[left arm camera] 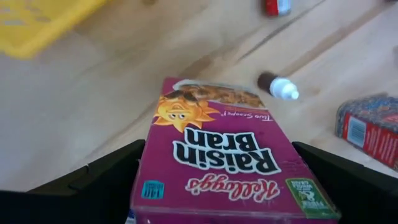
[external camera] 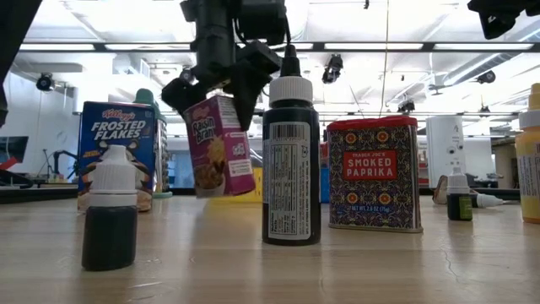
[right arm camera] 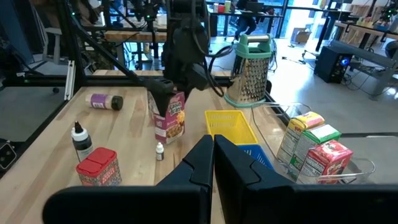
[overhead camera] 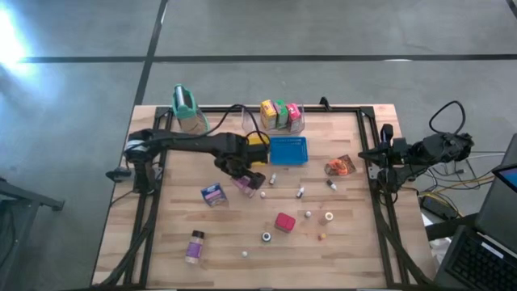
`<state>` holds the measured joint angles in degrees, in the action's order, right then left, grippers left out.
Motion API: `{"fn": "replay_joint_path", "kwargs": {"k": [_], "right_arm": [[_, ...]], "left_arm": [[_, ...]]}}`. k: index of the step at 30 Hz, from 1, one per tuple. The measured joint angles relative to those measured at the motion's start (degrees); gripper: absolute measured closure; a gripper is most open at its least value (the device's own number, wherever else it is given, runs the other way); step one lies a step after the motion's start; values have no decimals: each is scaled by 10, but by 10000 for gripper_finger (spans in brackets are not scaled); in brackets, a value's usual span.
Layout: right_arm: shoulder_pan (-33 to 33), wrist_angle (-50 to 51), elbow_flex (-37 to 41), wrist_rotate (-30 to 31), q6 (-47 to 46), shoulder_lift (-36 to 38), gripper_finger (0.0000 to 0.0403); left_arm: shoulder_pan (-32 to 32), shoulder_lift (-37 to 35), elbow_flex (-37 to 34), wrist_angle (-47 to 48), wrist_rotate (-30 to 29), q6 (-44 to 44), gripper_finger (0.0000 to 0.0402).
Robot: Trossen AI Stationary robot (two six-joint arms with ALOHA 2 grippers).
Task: Pick & Place Kitchen Items
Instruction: Adjust the cereal boxes on the table
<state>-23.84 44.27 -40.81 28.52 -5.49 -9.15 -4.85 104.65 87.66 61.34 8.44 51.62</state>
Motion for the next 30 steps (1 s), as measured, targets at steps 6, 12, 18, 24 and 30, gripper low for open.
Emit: {"fn": "replay_joint_path", "kwargs": {"k": [6, 12, 18, 24, 30], "right_arm": [[0, 0, 0, 0, 0, 0, 394], [0, 0, 0, 0, 1, 0, 394], [0, 0, 0, 0, 0, 0, 394], [0, 0, 0, 0, 0, 0, 394], [0, 0, 0, 0, 0, 0, 394]], "left_arm": [[-4, 0, -2, -4, 19, -12, 2], [-11, 1, -18, -1, 52, 0, 2], [-17, 1, -23, 17, 58, -6, 2], [-25, -1, -19, -9, 45, -1, 2], [-26, -1, -16, -19, 33, -7, 2]]}}
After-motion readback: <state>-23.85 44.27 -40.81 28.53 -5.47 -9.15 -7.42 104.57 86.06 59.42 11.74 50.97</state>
